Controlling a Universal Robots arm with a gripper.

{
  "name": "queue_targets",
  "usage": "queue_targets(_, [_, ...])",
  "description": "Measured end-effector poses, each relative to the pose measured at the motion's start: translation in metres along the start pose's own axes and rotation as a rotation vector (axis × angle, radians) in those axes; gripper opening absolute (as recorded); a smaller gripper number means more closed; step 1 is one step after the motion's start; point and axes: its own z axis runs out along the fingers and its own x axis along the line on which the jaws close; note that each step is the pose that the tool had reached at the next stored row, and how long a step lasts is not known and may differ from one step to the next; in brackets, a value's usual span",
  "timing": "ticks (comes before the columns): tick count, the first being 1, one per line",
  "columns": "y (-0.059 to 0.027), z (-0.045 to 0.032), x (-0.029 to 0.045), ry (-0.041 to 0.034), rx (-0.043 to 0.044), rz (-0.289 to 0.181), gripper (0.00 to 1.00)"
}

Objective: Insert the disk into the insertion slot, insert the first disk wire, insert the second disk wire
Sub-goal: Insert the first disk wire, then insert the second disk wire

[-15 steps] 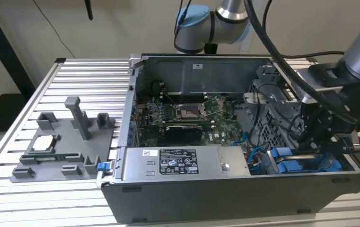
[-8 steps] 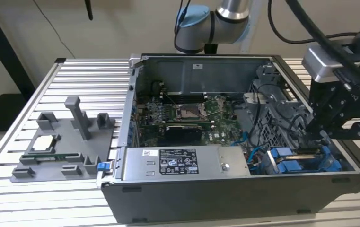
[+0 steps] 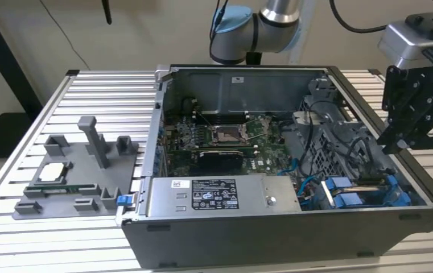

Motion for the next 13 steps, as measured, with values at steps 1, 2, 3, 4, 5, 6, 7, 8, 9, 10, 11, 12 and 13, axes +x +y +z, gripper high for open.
queue_targets(1, [0.0000, 0.0000, 0.0000, 0.0000, 0.0001, 0.000, 1.00])
queue_targets(2, [0.0000, 0.0000, 0.0000, 0.0000, 0.0001, 0.000, 1.00])
queue_targets(3, [0.0000, 0.0000, 0.0000, -0.0001, 0.0000, 0.000, 1.00])
queue_targets(4, [0.0000, 0.0000, 0.0000, 0.0000, 0.0000, 0.000, 1.00])
queue_targets(5, [0.0000, -0.0002, 0.0000, 0.0002, 0.0000, 0.000, 1.00])
queue_targets(6, [0.0000, -0.0001, 0.0000, 0.0001, 0.0000, 0.000, 1.00])
queue_targets(7, [0.0000, -0.0001, 0.0000, 0.0001, 0.0000, 0.000, 1.00])
queue_targets(8, [0.0000, -0.0001, 0.0000, 0.0001, 0.0000, 0.000, 1.00])
queue_targets(9, [0.0000, -0.0002, 0.0000, 0.0002, 0.0000, 0.000, 1.00])
queue_targets(10, [0.0000, -0.0002, 0.0000, 0.0001, 0.0000, 0.000, 1.00])
queue_targets(11, [0.0000, -0.0003, 0.0000, 0.0002, 0.0000, 0.000, 1.00])
queue_targets(12, [0.0000, -0.0003, -0.0001, 0.0001, 0.0000, 0.000, 1.00])
queue_targets(13, [0.0000, -0.0003, -0.0001, 0.0002, 0.0001, 0.000, 1.00])
